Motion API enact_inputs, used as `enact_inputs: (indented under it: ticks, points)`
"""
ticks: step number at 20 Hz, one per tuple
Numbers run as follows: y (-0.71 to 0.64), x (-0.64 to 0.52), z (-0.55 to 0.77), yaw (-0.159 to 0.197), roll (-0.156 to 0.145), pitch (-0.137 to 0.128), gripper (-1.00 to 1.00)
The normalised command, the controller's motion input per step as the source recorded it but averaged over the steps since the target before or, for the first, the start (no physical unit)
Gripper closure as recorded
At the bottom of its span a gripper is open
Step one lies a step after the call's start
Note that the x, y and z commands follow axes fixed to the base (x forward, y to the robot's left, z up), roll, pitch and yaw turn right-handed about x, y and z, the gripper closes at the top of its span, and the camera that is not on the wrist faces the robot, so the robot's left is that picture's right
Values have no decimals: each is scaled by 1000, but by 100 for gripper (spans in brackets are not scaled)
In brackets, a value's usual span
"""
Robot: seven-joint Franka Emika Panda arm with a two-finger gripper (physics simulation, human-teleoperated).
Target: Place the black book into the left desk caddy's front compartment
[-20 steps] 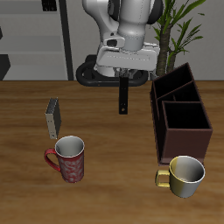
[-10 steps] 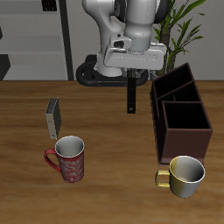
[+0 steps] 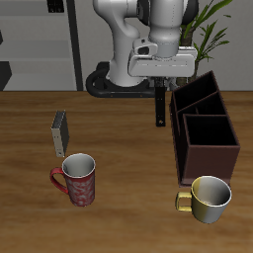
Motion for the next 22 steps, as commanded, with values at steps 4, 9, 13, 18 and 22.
enact_inputs:
  ticks: [4, 9, 13, 18, 22]
  points:
    - [232, 21, -28, 3, 31, 10, 100]
    - [246, -19, -23, -13, 32, 8, 100]
    - [173, -25, -11, 0, 25, 6, 100]
    - [176, 24, -33, 10, 20, 6, 100]
    - [39, 82, -9, 9, 0, -2, 100]
